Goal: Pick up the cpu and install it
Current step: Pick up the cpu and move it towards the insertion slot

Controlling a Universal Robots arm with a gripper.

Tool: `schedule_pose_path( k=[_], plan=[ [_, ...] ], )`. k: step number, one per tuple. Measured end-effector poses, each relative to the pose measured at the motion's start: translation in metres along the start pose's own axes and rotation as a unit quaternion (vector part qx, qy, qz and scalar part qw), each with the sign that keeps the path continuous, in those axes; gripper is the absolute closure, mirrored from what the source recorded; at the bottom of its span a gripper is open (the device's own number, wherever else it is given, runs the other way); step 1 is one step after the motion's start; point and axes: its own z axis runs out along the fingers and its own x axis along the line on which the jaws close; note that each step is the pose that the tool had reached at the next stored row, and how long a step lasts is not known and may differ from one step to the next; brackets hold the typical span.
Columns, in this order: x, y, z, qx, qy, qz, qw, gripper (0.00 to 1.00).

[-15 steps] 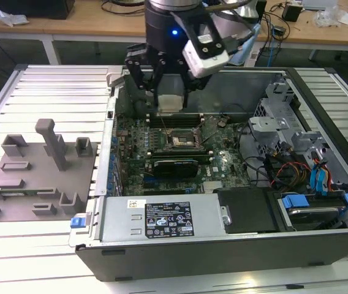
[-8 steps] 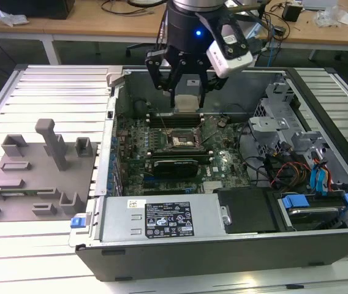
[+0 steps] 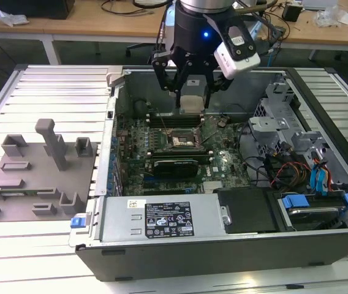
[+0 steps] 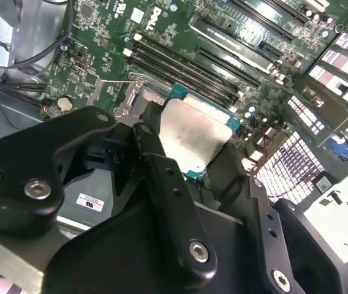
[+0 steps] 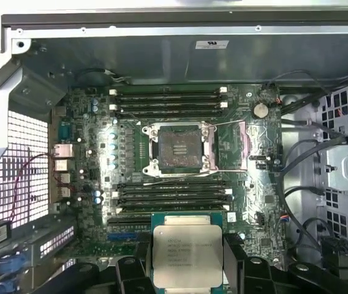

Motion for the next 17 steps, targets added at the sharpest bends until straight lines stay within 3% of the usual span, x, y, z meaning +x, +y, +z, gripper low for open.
schedule_pose_path(
  k=[11, 17],
  plan=[
    [-0.0139, 0.006, 0.0171, 0.0003, 0.0069, 0.0, 1.0, 0.45],
    [-0.0136, 0.0164, 0.0318, 0.0002, 0.0084, 0.0, 1.0, 0.45]
  ],
)
